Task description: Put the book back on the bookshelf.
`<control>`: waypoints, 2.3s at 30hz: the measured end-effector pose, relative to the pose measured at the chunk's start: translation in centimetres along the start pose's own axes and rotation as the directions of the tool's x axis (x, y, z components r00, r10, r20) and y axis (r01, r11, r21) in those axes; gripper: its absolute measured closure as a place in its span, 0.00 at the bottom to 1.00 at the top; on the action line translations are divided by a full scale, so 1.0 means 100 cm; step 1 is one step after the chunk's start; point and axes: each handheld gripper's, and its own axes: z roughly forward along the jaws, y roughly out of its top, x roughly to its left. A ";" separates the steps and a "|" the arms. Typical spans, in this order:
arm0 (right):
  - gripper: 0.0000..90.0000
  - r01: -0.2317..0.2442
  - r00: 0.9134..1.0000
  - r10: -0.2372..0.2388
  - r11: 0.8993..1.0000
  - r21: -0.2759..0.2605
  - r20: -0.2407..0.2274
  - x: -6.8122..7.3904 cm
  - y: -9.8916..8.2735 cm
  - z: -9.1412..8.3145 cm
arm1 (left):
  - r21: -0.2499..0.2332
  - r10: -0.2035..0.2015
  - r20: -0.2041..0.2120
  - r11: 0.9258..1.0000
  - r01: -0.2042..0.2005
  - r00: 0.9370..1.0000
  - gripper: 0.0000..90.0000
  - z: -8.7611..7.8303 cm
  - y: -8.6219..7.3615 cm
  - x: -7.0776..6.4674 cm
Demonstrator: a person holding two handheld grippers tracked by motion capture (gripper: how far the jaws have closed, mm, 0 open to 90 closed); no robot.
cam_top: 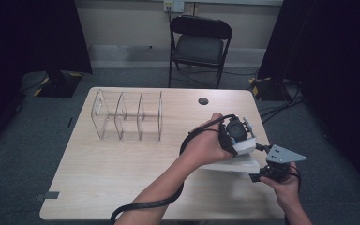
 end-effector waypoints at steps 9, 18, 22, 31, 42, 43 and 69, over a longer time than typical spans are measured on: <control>0.10 0.017 1.000 -0.017 1.000 0.003 -0.010 0.001 0.003 0.002 | 0.002 0.007 -0.002 1.000 -0.007 1.000 0.84 -0.004 -0.002 -0.002; 0.10 0.042 0.999 -0.042 0.999 0.004 -0.023 0.006 0.010 -0.002 | -0.008 0.008 0.005 1.000 -0.008 1.000 0.84 -0.010 -0.001 -0.003; 0.10 0.042 0.999 -0.042 0.999 0.009 -0.022 0.006 0.010 -0.003 | -0.008 0.007 0.006 1.000 -0.007 1.000 0.84 -0.010 -0.001 -0.005; 0.10 0.034 0.999 -0.034 0.999 -0.002 -0.027 0.004 0.010 -0.002 | -0.021 0.003 0.014 1.000 -0.003 1.000 0.84 -0.011 -0.001 -0.001; 0.11 0.043 0.996 -0.044 0.999 -0.016 -0.077 0.004 0.014 -0.008 | -0.005 0.005 0.031 1.000 -0.005 1.000 0.84 -0.019 0.006 -0.003; 0.11 0.043 0.996 -0.044 0.999 -0.012 -0.083 0.004 0.015 -0.009 | -0.009 0.001 0.033 1.000 -0.001 0.999 0.84 -0.019 0.006 -0.003; 0.47 0.059 0.980 -0.049 0.997 0.044 -0.194 -0.003 0.023 -0.006 | -0.035 0.005 0.059 0.999 -0.003 0.998 0.83 -0.020 0.008 0.004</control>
